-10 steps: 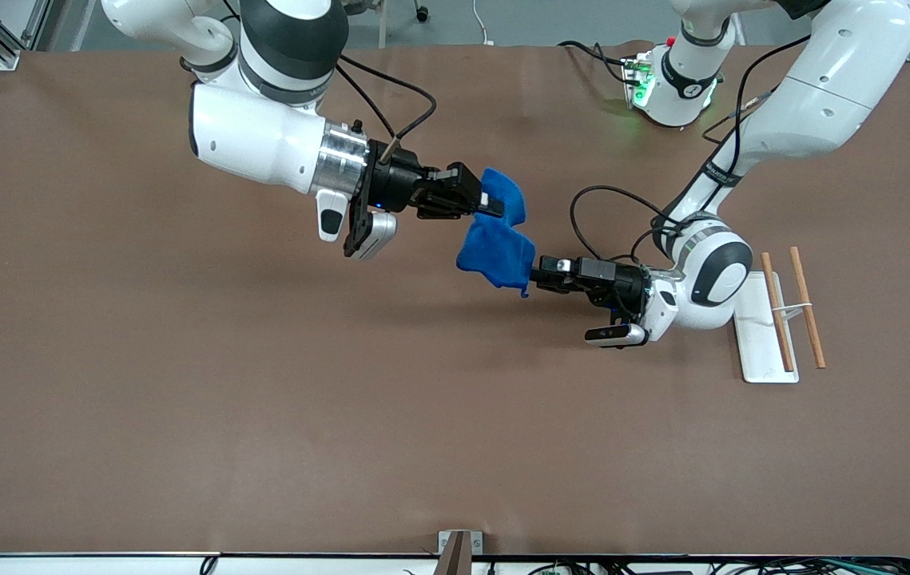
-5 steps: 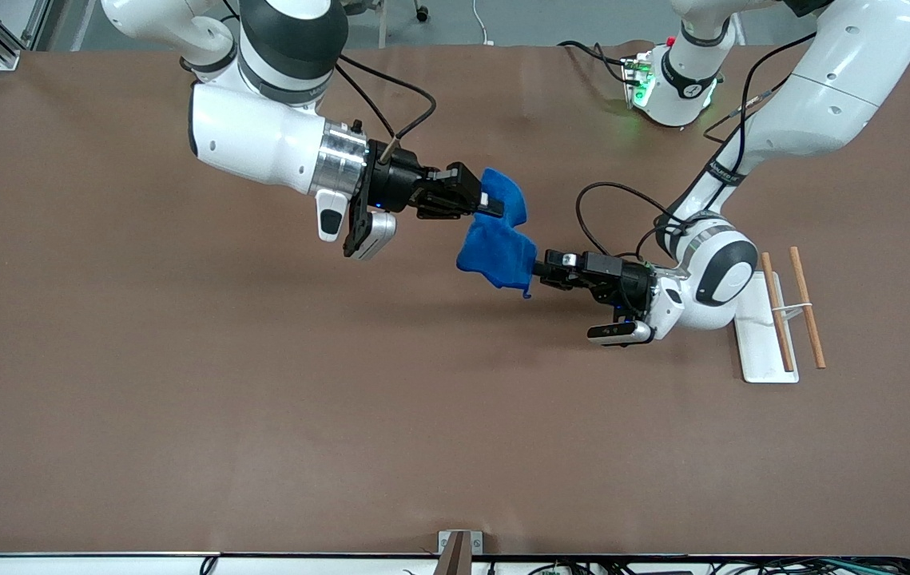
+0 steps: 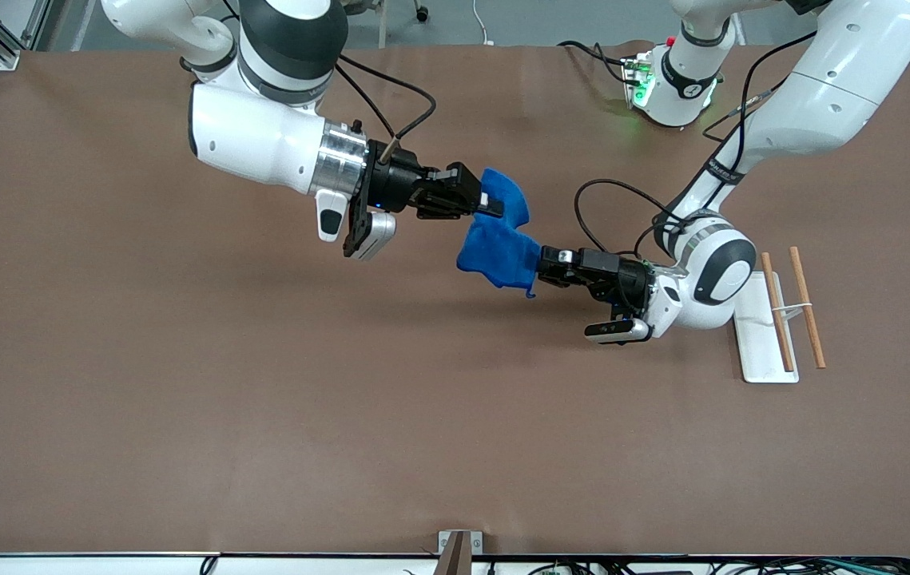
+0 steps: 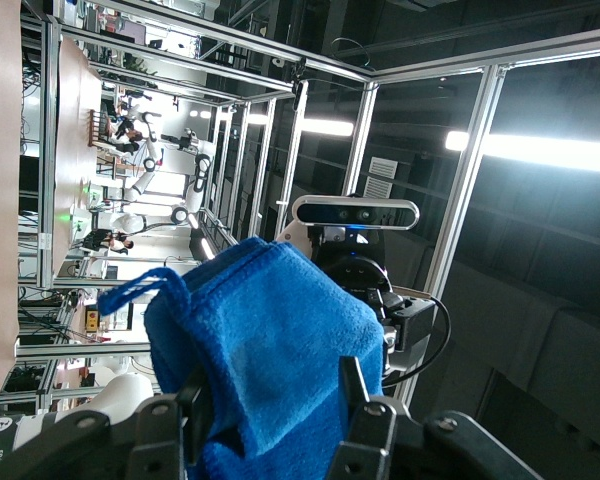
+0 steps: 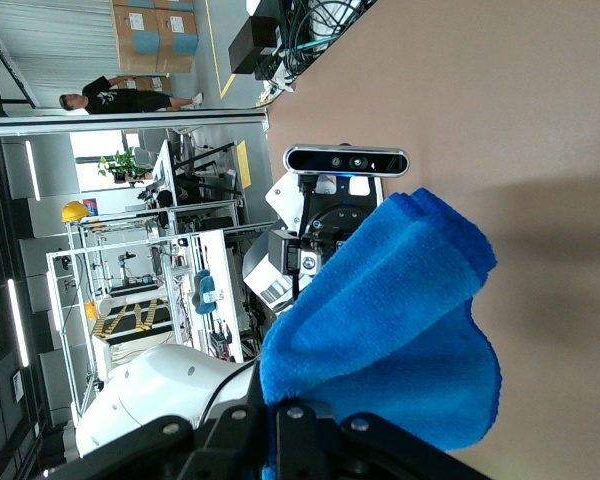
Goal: Right arm passes towel to left arm to hang
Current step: 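Grasp the towel's hanging end with the left gripper, then open the right gripper while the left gripper pulls the towel away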
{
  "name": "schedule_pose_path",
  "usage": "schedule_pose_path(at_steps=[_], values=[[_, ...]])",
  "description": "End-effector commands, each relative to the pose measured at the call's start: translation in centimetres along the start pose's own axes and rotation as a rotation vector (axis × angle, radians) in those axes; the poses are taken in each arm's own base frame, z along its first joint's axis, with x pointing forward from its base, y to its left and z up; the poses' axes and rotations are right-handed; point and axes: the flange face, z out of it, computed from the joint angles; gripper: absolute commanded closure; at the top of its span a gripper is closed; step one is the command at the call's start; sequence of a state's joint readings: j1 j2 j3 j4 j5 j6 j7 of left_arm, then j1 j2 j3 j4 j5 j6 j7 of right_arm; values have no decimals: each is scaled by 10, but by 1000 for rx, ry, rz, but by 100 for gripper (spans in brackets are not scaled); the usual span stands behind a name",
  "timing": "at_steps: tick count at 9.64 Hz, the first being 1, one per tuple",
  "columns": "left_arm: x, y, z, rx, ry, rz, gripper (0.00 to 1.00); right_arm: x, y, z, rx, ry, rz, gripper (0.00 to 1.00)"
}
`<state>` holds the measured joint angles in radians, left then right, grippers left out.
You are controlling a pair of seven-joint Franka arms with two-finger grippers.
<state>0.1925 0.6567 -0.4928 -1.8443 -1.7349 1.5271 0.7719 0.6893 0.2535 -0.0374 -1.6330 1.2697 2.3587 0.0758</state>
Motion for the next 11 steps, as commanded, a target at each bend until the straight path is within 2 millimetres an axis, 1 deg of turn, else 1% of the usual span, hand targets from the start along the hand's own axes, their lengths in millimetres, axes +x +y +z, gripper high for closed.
schedule_pose_path(at_steps=[1,2,4,6,7,8,9,10,11], values=[[-4,-7,-11,-2,32,-10,55,0,-5,2,19,2,14,100],[-3,-5,-12,-5,35,-6,62,0,-4,2,18,2,15,100],[-4,-6,-8,-8,28,-9,79,0,-5,2,19,2,16,100],[-4,-5,-9,-8,30,-10,98,1,-5,2,20,2,18,100],[-2,0,-12,-7,36,-22,100,1,-5,2,20,2,18,100],[3,22,-16,8,43,-72,100,1,-5,2,20,2,18,100],[7,53,-15,34,44,-142,100,1,-5,2,20,2,18,100],[11,76,-21,63,77,-186,100,1,-5,2,20,2,19,100],[12,92,-23,98,94,-208,100,1,-5,2,19,1,15,84]])
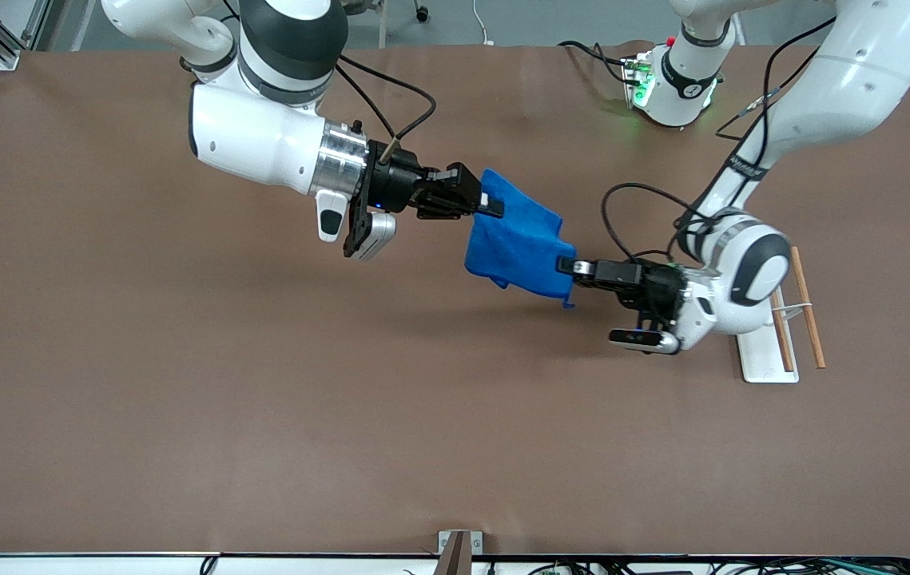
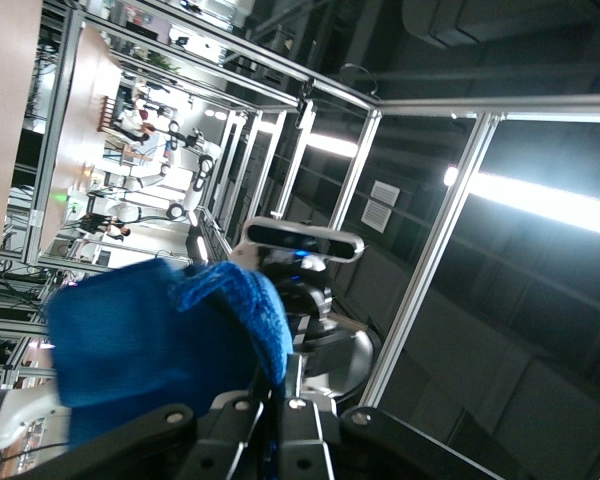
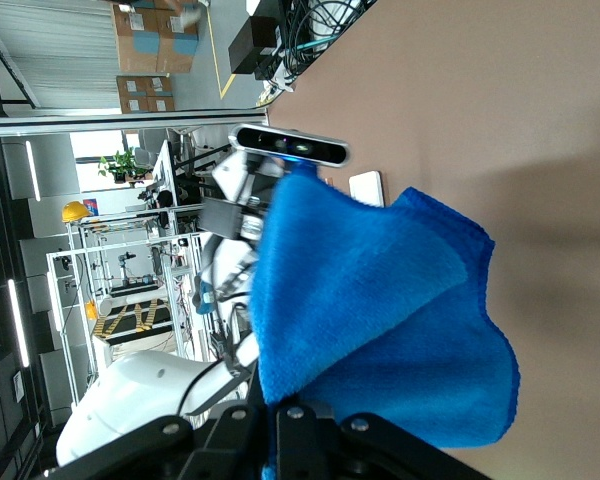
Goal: Right arm passes towel to left arm to hang
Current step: 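Open the right gripper while the left gripper pulls the towel away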
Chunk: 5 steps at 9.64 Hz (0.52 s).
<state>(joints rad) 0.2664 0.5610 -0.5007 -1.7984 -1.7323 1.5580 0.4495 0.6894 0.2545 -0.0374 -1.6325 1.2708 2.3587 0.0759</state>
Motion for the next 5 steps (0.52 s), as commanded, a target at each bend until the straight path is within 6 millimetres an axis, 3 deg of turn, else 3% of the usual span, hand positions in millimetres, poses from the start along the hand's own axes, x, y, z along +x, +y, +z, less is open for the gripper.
schedule_pose_path(at_steps=[1,3,5], values=[[-4,32,-30,142,90,-48,100,6,-1,-4,11,5,16,6],[-6,83,-63,317,129,-143,100,26,18,-32,-38,2,39,0],[-10,119,-107,537,207,-223,100,57,38,-89,-253,9,-12,0]])
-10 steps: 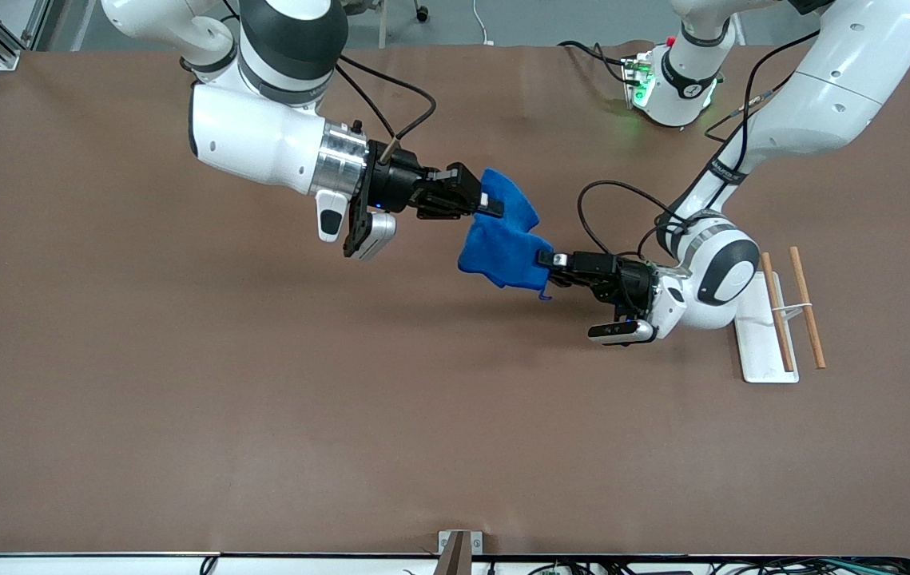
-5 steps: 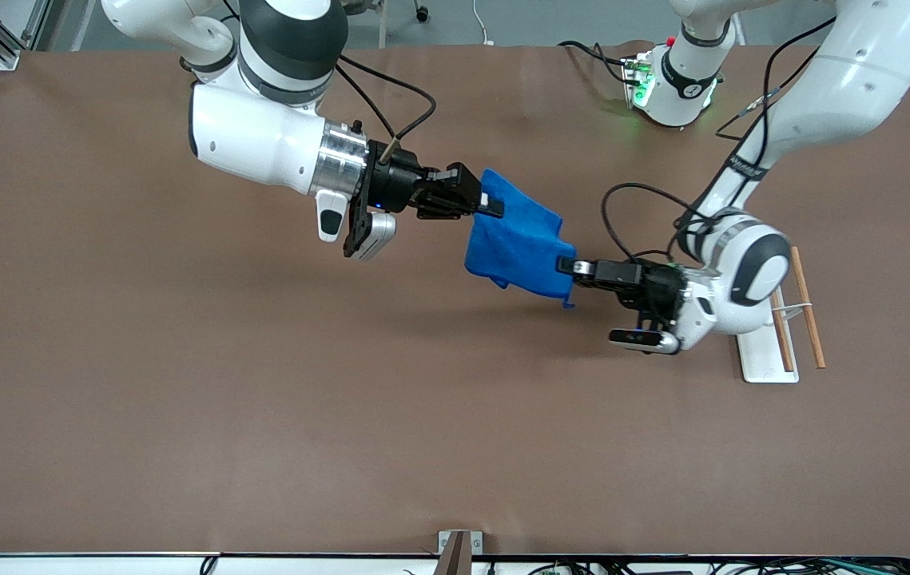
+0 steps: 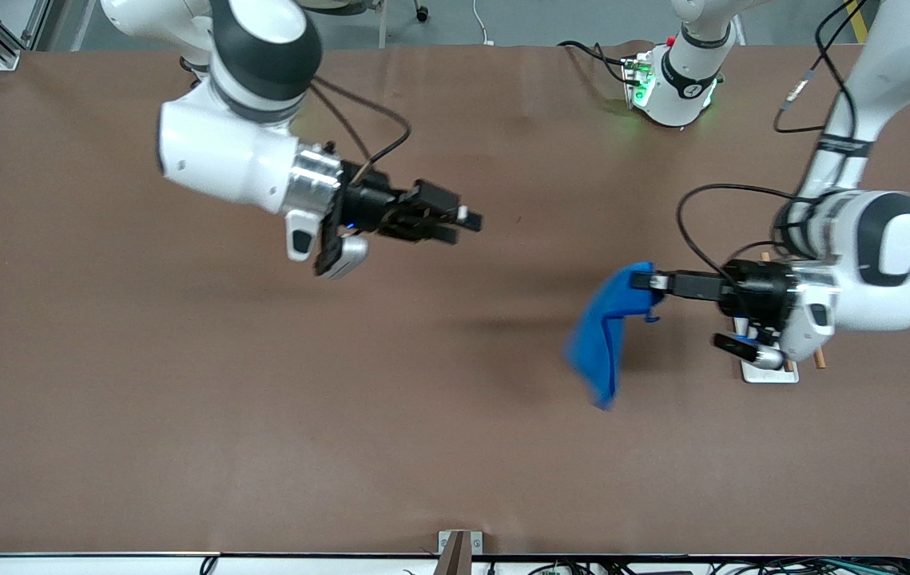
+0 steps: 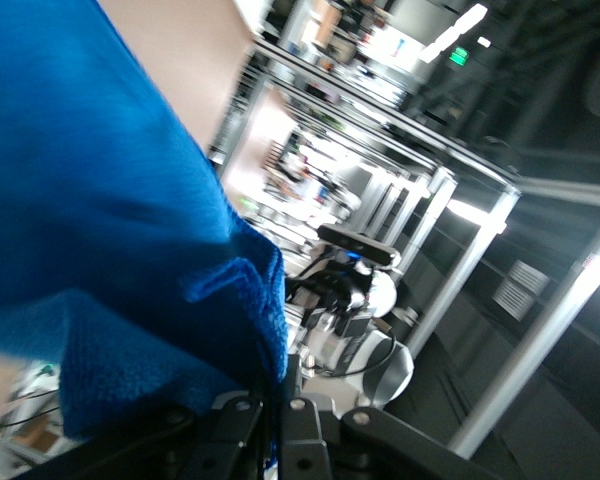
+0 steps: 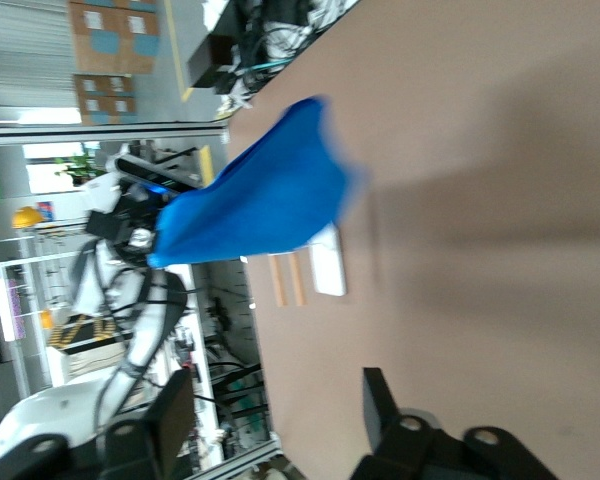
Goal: Right arm passes towel to left arm to hang
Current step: 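Drape the towel over the wooden dowels with the left gripper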
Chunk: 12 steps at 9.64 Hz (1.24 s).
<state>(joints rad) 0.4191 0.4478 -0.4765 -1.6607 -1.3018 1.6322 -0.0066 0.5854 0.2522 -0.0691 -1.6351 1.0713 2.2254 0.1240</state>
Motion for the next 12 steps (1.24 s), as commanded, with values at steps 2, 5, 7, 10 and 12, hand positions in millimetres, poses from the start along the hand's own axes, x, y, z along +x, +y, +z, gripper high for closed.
schedule_pose_path(at_steps=[2,5,7,10,12], values=[[6,-10,-77,324,166,-131,100,26,42,-98,-411,50,-15,0],[1,-16,-137,556,307,-215,100,44,99,-210,-713,75,22,0],[-2,-31,-179,723,375,-211,100,45,136,-282,-854,96,102,0],[-3,-54,-217,937,359,-105,100,37,160,-363,-907,165,170,0],[-3,-48,-240,1089,350,-16,100,32,164,-405,-915,185,111,0]])
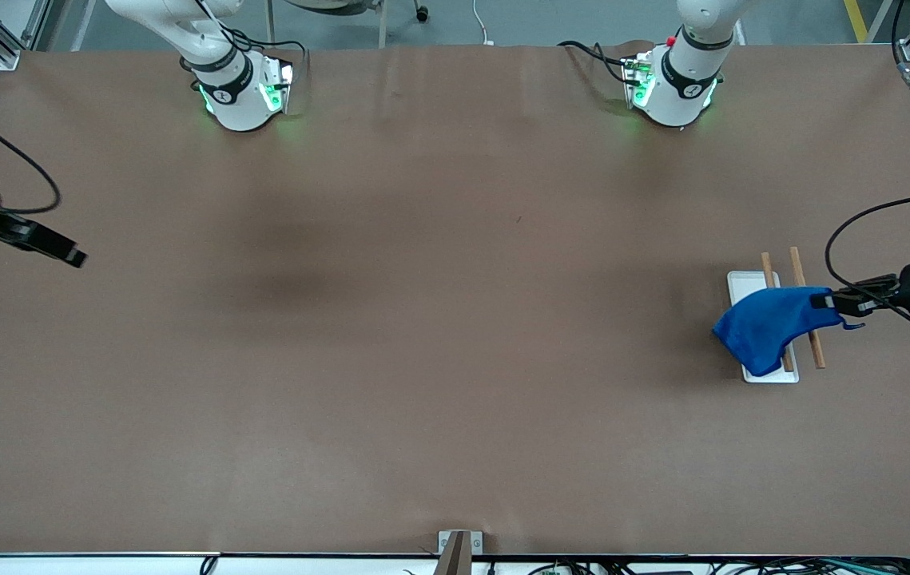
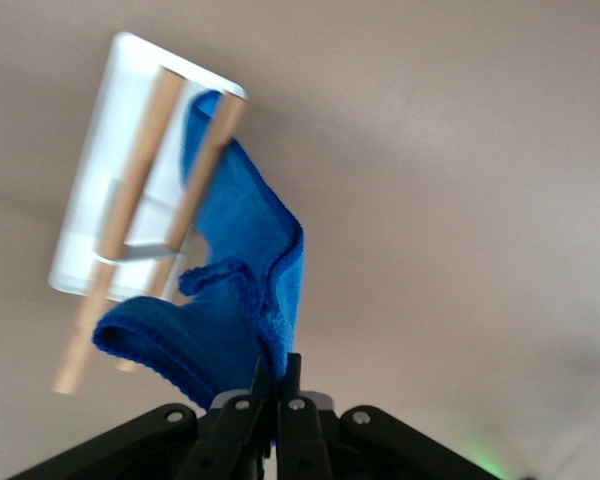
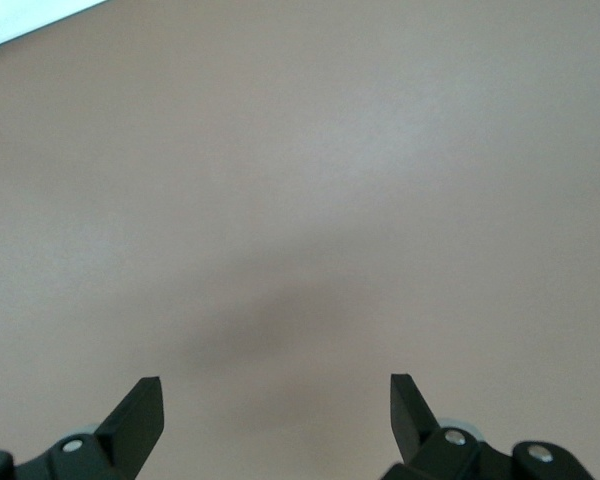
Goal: Right arm passes towel to left arm to hang
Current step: 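Drape the towel over the wooden dowels with the left gripper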
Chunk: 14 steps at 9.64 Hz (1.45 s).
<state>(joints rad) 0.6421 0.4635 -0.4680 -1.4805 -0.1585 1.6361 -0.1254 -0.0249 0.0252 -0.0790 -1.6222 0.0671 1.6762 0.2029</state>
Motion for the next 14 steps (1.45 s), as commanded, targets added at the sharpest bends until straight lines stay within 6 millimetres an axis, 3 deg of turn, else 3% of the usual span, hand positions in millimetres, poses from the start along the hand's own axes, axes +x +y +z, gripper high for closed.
schedule_pose_path(at_steps=[1,3,6,10,11,14], values=[[11,-14,3,82,-17,111,100,-6,33,-26,-16,38,-40,0],[11,-35,-18,128,-7,199,100,-14,37,-56,-20,8,-67,0],[15,-74,-20,146,-26,321,100,-17,34,-54,-64,-14,-80,0],[37,-116,-3,120,-38,348,100,-21,40,-52,-64,-26,-74,0],[40,-118,-3,122,-24,359,100,-23,47,-52,-62,-26,-60,0],[49,-141,1,135,7,397,100,-27,37,-52,-63,-20,-83,0]])
